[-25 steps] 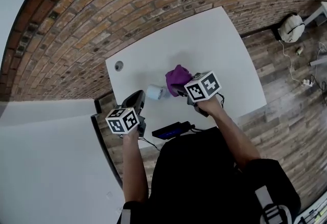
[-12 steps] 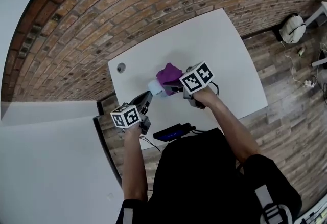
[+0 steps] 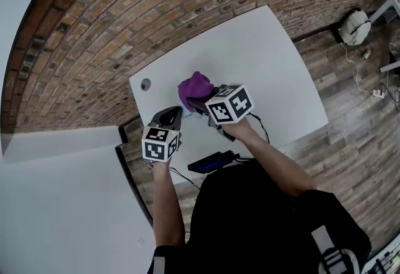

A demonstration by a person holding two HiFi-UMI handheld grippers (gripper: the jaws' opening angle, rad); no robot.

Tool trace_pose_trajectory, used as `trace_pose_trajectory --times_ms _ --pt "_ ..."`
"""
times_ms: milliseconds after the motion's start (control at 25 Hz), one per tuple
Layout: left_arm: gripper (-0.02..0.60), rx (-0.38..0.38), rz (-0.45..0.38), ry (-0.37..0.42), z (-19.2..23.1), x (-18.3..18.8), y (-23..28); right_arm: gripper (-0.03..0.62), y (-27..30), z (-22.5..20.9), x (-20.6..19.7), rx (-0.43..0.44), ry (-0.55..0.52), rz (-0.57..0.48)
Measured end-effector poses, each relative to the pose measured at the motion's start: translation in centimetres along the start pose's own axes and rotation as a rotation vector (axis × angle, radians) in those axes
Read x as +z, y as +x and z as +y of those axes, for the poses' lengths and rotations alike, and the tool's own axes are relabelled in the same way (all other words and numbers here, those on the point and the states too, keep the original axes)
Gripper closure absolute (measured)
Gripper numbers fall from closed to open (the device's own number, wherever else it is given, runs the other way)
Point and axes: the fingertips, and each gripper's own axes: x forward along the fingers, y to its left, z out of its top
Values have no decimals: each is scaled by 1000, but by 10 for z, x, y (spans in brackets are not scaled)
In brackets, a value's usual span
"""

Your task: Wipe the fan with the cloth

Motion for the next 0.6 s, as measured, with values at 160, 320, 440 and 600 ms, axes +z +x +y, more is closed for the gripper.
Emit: trace_pose_trajectory --times_ms 160,320,440,600 --pt "580 29 39 75 -3 -2 1 525 14 -10 -27 -14 69 -57" --pt "580 39 42 91 -2 -3 0 525 9 -36 -41 -57 170 -123" --pt "580 41 36 80 -2 -4 -1 525 14 -58 -67 -115 183 -28" --pt "580 48 34 81 -3 -5 -1 525 7 -81 -89 -188 230 51"
